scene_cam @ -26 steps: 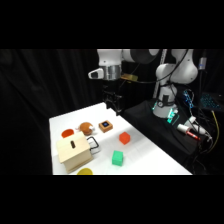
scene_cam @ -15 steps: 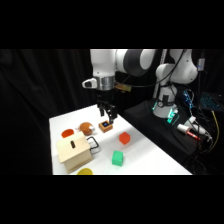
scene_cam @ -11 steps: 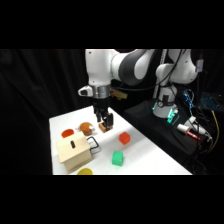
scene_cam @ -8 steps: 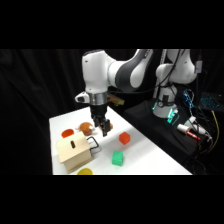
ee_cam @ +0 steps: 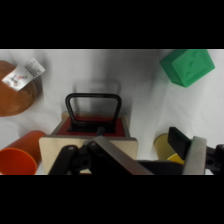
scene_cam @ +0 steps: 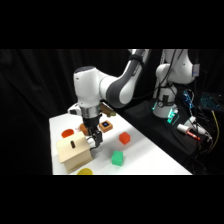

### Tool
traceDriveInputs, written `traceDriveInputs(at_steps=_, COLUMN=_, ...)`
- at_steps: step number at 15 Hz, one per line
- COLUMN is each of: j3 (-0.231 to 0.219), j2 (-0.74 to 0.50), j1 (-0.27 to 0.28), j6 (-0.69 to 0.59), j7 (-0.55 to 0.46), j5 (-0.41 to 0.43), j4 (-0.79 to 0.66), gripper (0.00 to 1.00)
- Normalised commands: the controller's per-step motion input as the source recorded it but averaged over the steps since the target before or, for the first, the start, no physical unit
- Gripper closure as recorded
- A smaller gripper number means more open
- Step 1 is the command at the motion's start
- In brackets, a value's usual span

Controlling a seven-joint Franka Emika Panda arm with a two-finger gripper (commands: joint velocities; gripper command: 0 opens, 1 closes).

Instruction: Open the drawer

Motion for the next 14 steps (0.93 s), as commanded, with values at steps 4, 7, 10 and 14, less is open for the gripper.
traceDriveInputs(at_steps=4, j3=0.025, j2=0.25, j1=-0.054, j6=0.05, j7=-0.06, j5=0.020, j4=0.28, gripper=0.00)
traceDriveInputs(at_steps=7, j3=0.040, j2=0.15, j1=-0.076, j6=0.07, j7=-0.08, j5=0.055, j4=0.17, gripper=0.00)
traceDriveInputs(at_steps=10, j3=0.047, j2=0.08, j1=-0.083, j6=0.13, j7=-0.09, j5=0.073, j4=0.07, gripper=0.00)
traceDriveInputs(at_steps=14, j3=0.066, j2=0.07, j1=-0.094, j6=0.16, j7=-0.11, j5=0.103, j4=0.03, gripper=0.00)
